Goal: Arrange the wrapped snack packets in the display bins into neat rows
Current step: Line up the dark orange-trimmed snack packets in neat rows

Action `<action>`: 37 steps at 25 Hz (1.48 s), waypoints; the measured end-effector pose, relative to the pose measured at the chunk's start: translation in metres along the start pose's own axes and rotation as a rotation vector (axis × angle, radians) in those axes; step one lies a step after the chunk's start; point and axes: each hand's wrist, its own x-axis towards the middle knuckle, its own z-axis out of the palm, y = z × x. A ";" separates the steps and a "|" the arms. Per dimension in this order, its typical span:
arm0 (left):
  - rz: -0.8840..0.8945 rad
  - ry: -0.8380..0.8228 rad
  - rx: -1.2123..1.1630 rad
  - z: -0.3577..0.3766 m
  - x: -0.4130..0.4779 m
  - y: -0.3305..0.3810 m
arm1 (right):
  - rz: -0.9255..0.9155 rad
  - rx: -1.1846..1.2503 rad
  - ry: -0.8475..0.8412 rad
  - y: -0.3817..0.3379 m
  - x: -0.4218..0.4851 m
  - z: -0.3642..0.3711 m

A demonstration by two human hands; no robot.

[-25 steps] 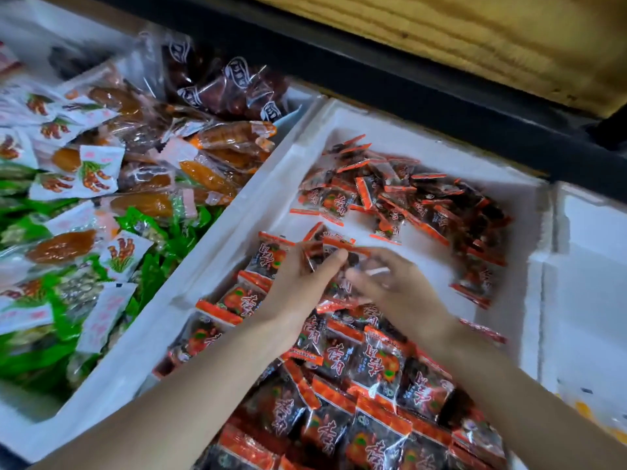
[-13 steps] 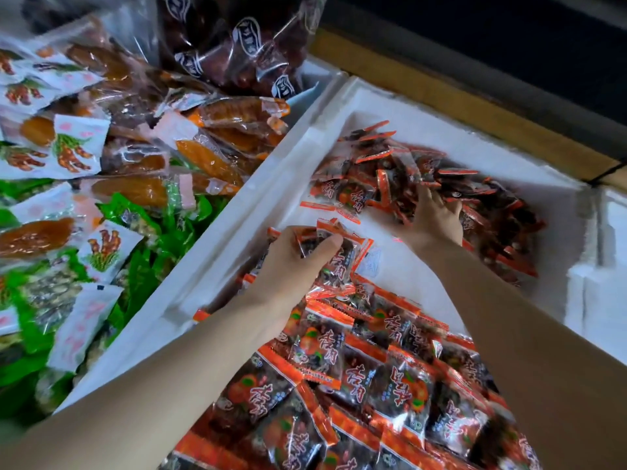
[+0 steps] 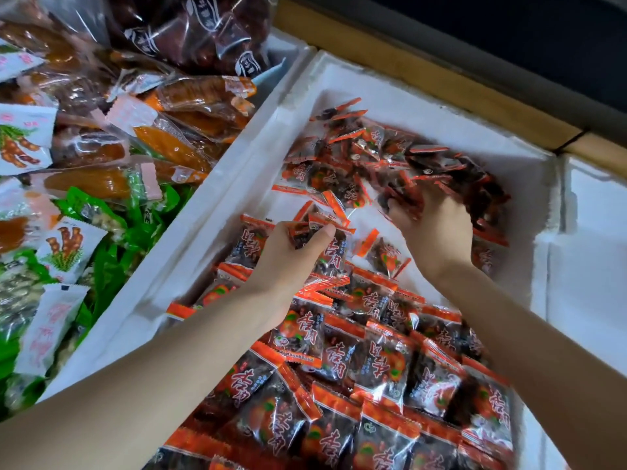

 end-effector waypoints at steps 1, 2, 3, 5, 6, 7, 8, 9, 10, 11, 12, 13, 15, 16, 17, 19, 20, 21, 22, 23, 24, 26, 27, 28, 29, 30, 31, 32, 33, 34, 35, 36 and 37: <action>-0.015 -0.002 -0.003 0.003 0.000 0.000 | -0.062 0.059 0.071 -0.004 -0.010 -0.008; -0.036 -0.011 -0.020 0.006 -0.001 0.001 | -0.145 0.105 0.126 -0.009 -0.021 -0.017; -0.065 -0.022 -0.054 0.010 -0.002 0.002 | -0.227 0.125 0.146 -0.013 -0.034 -0.024; -0.122 -0.061 -0.162 0.020 -0.007 0.006 | -0.349 0.089 0.112 -0.014 -0.057 -0.030; -0.155 -0.088 -0.224 0.024 -0.011 0.008 | -0.383 0.056 0.088 -0.011 -0.065 -0.029; -0.186 -0.115 -0.274 0.027 -0.015 0.008 | -0.401 0.030 0.068 -0.009 -0.072 -0.026; -0.214 -0.144 -0.316 0.029 -0.020 0.008 | -0.414 0.019 0.048 -0.007 -0.078 -0.024; -0.221 -0.182 -0.346 0.030 -0.023 0.006 | -0.437 0.027 0.019 -0.007 -0.084 -0.023; -0.218 -0.219 -0.365 0.029 -0.026 0.005 | -0.472 0.067 -0.019 -0.008 -0.089 -0.023; -0.206 -0.241 -0.363 0.028 -0.028 0.003 | -0.499 0.152 -0.069 -0.010 -0.093 -0.025; -0.194 -0.251 -0.350 0.025 -0.028 0.002 | -0.493 0.269 -0.129 -0.012 -0.098 -0.028; -0.175 -0.247 -0.317 0.024 -0.027 0.001 | -0.454 0.397 -0.198 -0.015 -0.102 -0.033; -0.136 -0.211 -0.246 0.020 -0.025 0.002 | -0.361 0.591 -0.295 -0.019 -0.106 -0.046; -0.119 -0.185 -0.211 0.018 -0.025 0.003 | -0.331 0.648 -0.310 -0.021 -0.106 -0.053; -0.103 -0.167 -0.186 0.016 -0.025 0.005 | -0.301 0.687 -0.294 -0.022 -0.105 -0.058; -0.082 -0.154 -0.163 0.011 -0.025 0.011 | -0.185 0.694 -0.151 -0.018 -0.096 -0.058; -0.071 -0.148 -0.157 0.006 -0.025 0.014 | -0.096 0.648 -0.076 -0.013 -0.087 -0.052; -0.055 -0.137 -0.157 0.002 -0.025 0.016 | 0.000 0.558 -0.036 -0.006 -0.075 -0.043; -0.041 -0.126 -0.162 -0.003 -0.024 0.019 | 0.087 0.434 -0.063 0.002 -0.063 -0.031; -0.026 -0.113 -0.166 -0.007 -0.024 0.019 | 0.163 0.302 -0.159 0.009 -0.051 -0.019; -0.015 -0.097 -0.164 -0.010 -0.023 0.020 | 0.234 0.208 -0.299 0.014 -0.041 -0.007; -0.003 -0.081 -0.131 -0.016 -0.024 0.020 | 0.359 0.166 -0.522 0.015 -0.030 0.014; 0.001 -0.085 -0.123 -0.017 -0.024 0.020 | 0.392 0.157 -0.555 0.015 -0.026 0.022; 0.001 -0.089 -0.125 -0.018 -0.025 0.021 | 0.401 0.134 -0.553 0.016 -0.022 0.029; 0.001 -0.098 -0.128 -0.020 -0.025 0.022 | 0.399 0.094 -0.544 0.019 -0.018 0.034; -0.004 -0.106 -0.126 -0.021 -0.026 0.023 | 0.392 0.047 -0.540 0.021 -0.015 0.036; -0.005 -0.111 -0.121 -0.023 -0.026 0.024 | 0.388 0.000 -0.536 0.021 -0.014 0.035; -0.007 -0.111 -0.120 -0.024 -0.027 0.025 | 0.393 -0.031 -0.518 0.022 -0.014 0.031; -0.003 -0.110 -0.120 -0.026 -0.027 0.025 | 0.412 -0.034 -0.474 0.022 -0.015 0.025; 0.000 -0.106 -0.121 -0.028 -0.028 0.026 | 0.423 -0.017 -0.405 0.021 -0.018 0.017; 0.005 -0.100 -0.123 -0.032 -0.028 0.027 | 0.415 0.009 -0.314 0.018 -0.021 0.007; 0.008 -0.095 -0.127 -0.035 -0.030 0.028 | 0.397 0.052 -0.217 0.014 -0.027 -0.005; 0.011 -0.088 -0.131 -0.039 -0.031 0.029 | 0.373 0.117 -0.124 0.006 -0.034 -0.018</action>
